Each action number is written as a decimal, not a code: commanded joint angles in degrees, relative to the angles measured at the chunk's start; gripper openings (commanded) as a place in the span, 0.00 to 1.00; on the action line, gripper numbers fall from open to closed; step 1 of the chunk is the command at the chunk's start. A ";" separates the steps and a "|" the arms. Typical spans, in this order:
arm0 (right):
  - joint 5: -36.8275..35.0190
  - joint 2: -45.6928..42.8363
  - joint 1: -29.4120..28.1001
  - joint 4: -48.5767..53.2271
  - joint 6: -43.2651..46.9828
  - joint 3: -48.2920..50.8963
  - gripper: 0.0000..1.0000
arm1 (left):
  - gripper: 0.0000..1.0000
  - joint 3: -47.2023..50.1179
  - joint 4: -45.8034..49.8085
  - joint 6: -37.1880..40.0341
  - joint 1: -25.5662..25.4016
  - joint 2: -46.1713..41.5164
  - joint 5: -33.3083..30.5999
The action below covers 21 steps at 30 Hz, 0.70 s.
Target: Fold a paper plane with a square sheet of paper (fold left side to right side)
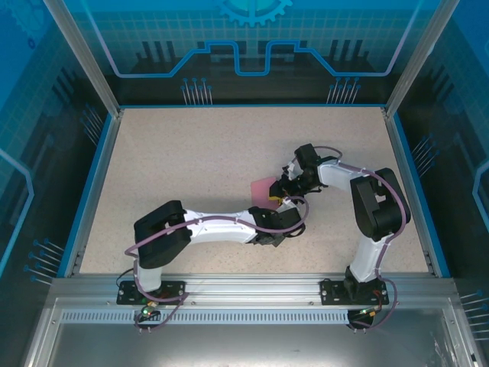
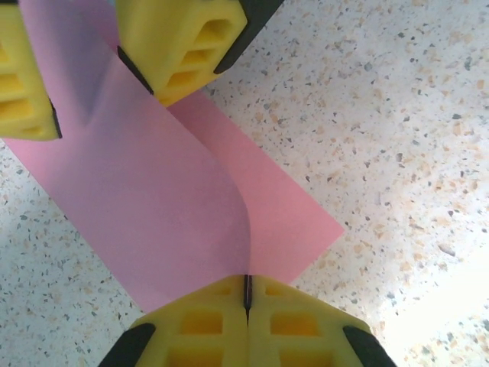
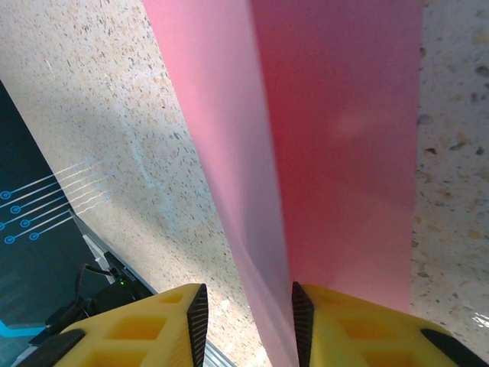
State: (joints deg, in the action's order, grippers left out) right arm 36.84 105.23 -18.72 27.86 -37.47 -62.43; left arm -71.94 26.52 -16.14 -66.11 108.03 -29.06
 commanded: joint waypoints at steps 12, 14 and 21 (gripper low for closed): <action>-5.39 -18.15 3.00 -6.08 2.62 4.12 0.74 | 0.00 11.39 -14.66 -5.42 9.65 -11.17 24.93; -5.86 -21.35 4.11 -6.83 2.80 6.85 0.76 | 0.00 13.20 -16.55 -6.69 11.49 -11.98 27.47; -6.50 -28.02 4.91 -6.90 4.78 15.89 0.73 | 0.00 17.42 -19.84 -8.02 17.39 -13.06 34.85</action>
State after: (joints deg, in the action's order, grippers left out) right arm 30.85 78.02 -14.20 20.71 -34.28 -49.30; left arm -55.96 9.43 -22.61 -50.30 96.88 0.21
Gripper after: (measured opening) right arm 0.740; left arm 0.047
